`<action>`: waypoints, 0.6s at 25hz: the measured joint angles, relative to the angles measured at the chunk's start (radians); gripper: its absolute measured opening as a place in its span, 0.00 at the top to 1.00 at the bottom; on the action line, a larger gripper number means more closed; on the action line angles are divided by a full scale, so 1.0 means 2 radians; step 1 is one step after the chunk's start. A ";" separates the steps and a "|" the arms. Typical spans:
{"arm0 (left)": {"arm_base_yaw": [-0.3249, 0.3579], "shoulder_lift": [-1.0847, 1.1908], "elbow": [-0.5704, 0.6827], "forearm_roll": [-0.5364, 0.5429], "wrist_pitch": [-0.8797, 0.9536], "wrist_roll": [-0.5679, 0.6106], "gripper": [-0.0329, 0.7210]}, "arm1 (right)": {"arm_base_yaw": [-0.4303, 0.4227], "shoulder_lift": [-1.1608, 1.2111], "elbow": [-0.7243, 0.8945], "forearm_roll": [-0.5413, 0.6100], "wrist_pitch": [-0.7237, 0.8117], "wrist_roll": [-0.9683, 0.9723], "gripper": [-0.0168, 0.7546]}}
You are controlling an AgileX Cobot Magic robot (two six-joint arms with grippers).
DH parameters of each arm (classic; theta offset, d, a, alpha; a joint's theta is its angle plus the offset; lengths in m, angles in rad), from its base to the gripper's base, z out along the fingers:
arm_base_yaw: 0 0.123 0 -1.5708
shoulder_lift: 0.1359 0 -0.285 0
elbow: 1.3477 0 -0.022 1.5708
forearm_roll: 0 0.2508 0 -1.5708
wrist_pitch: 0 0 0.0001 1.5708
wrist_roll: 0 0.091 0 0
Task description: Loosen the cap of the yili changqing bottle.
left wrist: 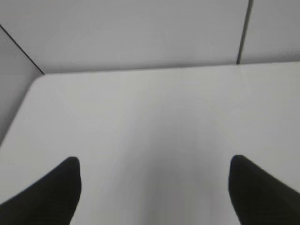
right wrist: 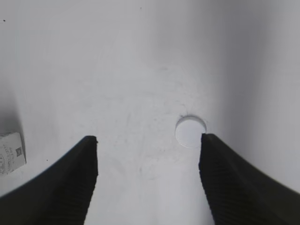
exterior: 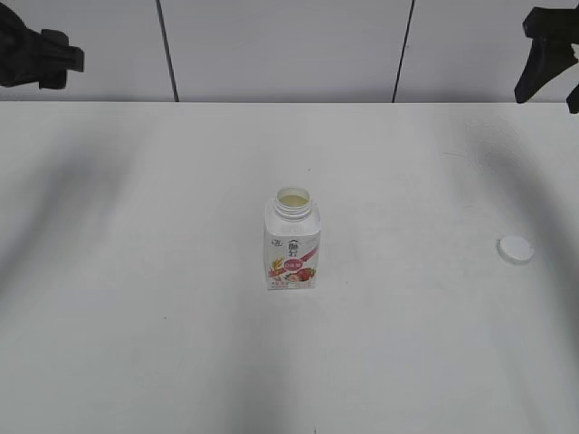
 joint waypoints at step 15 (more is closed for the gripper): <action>-0.020 -0.046 -0.087 -0.508 0.314 0.438 0.18 | 0.000 -0.072 0.001 -0.012 0.000 -0.001 0.28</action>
